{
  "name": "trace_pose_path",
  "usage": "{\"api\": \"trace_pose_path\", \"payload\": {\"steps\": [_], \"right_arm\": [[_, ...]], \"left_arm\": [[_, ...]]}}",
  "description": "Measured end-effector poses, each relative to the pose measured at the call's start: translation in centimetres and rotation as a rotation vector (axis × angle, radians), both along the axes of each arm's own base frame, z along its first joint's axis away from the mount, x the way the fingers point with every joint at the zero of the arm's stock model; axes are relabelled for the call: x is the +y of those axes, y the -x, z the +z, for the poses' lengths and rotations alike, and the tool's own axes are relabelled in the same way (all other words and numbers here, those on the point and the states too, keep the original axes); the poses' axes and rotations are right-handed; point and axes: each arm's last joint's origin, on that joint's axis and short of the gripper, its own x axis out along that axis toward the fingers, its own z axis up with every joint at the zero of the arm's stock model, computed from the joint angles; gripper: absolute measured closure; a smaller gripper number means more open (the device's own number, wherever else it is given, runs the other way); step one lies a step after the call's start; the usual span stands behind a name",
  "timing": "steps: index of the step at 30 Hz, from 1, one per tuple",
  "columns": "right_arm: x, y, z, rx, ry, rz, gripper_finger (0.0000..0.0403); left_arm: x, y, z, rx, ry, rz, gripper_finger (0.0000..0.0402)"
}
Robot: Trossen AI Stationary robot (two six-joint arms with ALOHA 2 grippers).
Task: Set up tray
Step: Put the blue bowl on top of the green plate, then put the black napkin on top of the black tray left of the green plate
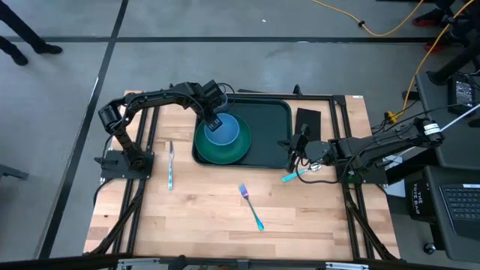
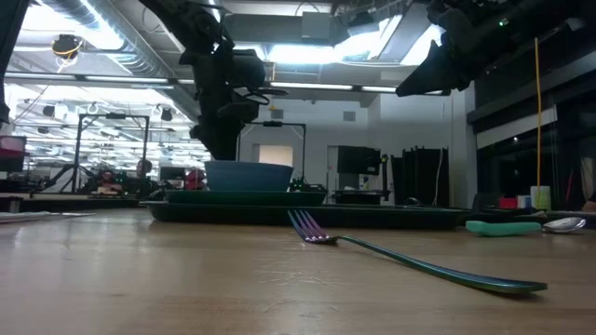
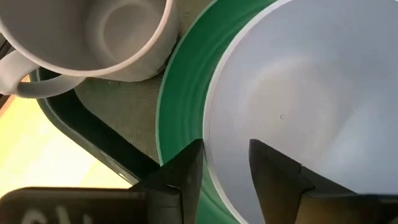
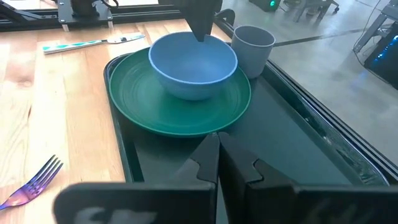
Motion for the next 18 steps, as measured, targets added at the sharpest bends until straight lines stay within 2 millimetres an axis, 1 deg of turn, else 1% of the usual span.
{"api": "trace_pose_path", "payload": {"steps": [4,8,13,18], "right_arm": [[0.0,0.0,0.0,0.0,0.0,0.0,0.0393],[0.0,0.0,0.0,-0.001,-0.001,0.0,0.0393],[0.0,0.0,0.0,-0.001,-0.002,-0.001,0.0393],[0.0,0.0,0.0,-0.001,-0.001,0.0,0.0393]], "left_arm": [[0.0,0.3,0.2,0.014,-0.011,-0.003,0.0261],[-0.3,0.7,1.3,-0.008,-0.029,-0.005,0.0252],[-1.0,1.7,3.6,-0.067,-0.074,-0.015,0.0245],[-2.2,3.2,6.7,-0.142,-0.164,-0.083,0.0248]]}}
